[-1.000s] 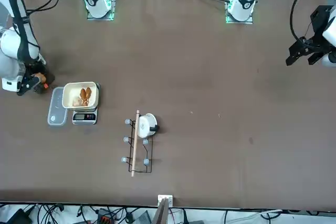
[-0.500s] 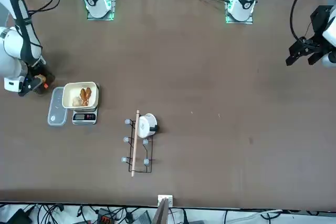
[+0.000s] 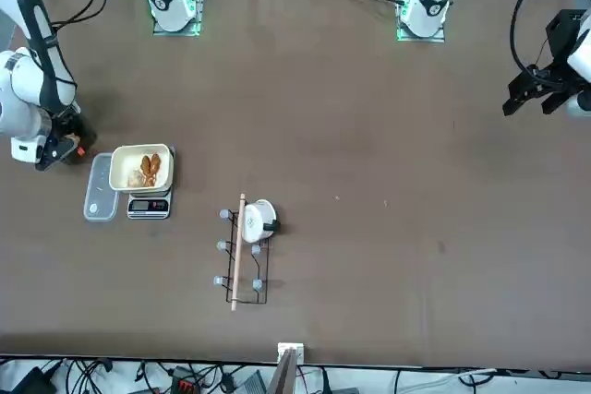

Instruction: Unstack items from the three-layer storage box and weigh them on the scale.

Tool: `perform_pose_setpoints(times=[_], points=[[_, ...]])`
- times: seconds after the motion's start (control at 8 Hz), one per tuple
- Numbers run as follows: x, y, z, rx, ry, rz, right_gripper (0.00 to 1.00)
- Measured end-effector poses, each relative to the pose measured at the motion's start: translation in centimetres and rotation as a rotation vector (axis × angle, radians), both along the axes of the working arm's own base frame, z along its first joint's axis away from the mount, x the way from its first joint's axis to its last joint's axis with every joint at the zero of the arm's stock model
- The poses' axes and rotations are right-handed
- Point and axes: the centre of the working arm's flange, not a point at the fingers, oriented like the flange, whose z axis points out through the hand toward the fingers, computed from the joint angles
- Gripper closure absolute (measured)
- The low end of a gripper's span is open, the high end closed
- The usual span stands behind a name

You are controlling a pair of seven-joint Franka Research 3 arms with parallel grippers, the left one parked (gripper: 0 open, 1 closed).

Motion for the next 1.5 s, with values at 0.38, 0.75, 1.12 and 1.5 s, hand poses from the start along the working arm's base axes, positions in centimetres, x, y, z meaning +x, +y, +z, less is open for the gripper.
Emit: perform_pose_setpoints(times=[0.38,0.75,1.12,1.5], points=[[0.2,-0.1,0.5,-0.006,-0.008,0.001,0.51],[0.4,0.1,2.2,-0.012,0.019,-0.005,0.56],[2.0,2.8,8.3,-0.048,0.063,-0.017,0.56],[4.3,10.0,14.5,0.062,0.081,-0.182,0.56]])
